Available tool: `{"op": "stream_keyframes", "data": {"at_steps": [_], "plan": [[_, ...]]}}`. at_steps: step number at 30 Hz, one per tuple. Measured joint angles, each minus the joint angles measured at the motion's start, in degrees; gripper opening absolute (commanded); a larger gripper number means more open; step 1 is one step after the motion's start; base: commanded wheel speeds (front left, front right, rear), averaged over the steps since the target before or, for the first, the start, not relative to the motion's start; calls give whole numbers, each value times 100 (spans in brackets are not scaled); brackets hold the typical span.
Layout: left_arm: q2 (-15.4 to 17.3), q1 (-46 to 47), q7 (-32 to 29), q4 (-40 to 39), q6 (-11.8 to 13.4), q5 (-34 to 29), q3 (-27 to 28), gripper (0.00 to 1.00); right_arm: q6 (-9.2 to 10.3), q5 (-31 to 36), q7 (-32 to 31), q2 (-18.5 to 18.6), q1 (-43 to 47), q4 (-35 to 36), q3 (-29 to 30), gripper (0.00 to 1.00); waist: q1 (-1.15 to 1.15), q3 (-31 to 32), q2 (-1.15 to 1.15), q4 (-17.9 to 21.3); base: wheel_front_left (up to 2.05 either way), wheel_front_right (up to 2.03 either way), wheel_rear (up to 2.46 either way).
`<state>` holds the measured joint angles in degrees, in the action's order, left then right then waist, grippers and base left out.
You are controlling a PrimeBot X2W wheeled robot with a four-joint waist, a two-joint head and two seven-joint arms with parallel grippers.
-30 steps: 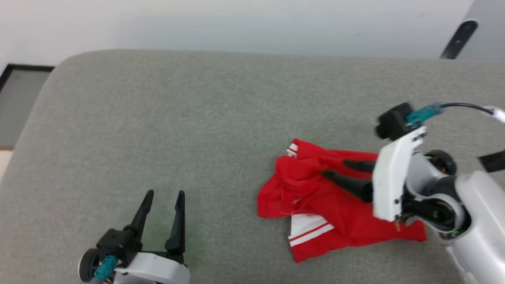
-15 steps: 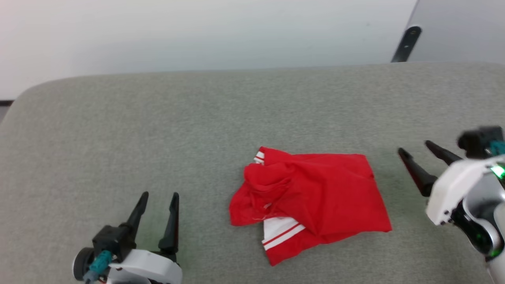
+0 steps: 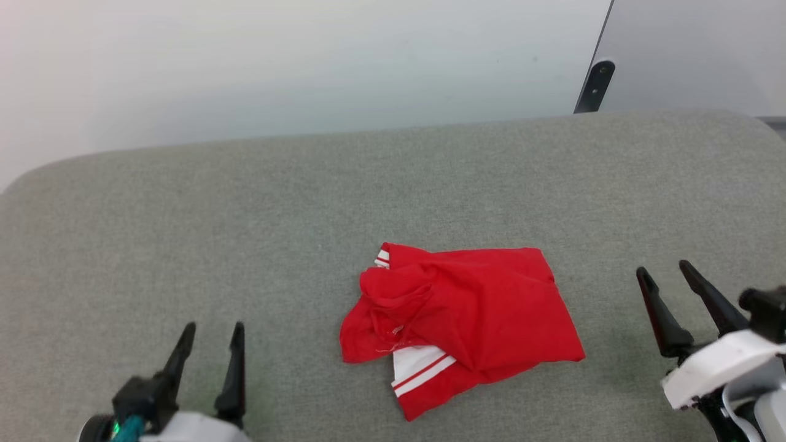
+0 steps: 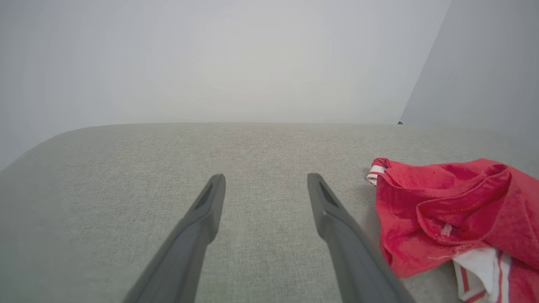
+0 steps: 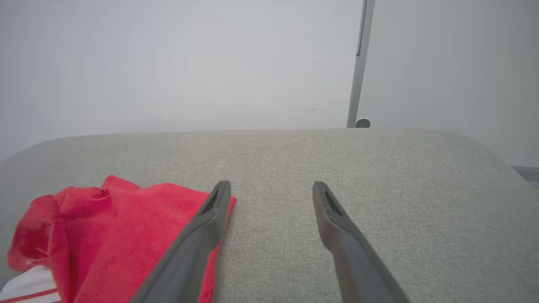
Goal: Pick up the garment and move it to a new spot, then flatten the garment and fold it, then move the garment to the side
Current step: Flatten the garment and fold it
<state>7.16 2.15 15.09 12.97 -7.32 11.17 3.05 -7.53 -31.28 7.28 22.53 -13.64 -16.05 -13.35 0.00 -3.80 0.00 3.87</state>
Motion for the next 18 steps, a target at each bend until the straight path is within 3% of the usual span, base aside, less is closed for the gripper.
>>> {"op": "stream_keyframes", "data": {"at_steps": [5, 18], "plan": [[-20, -486, 0, -417, 78, -121, 151, 100, 0, -22, 133, -18, 319, 249, 240, 100, 0, 114, 0, -21, 0, 0, 0], [-193, -1738, -59, -1695, 414, -249, 248, 100, 0, 122, -223, -188, 1081, 990, 839, 100, 0, 206, 0, -104, 0, 0, 0]]}}
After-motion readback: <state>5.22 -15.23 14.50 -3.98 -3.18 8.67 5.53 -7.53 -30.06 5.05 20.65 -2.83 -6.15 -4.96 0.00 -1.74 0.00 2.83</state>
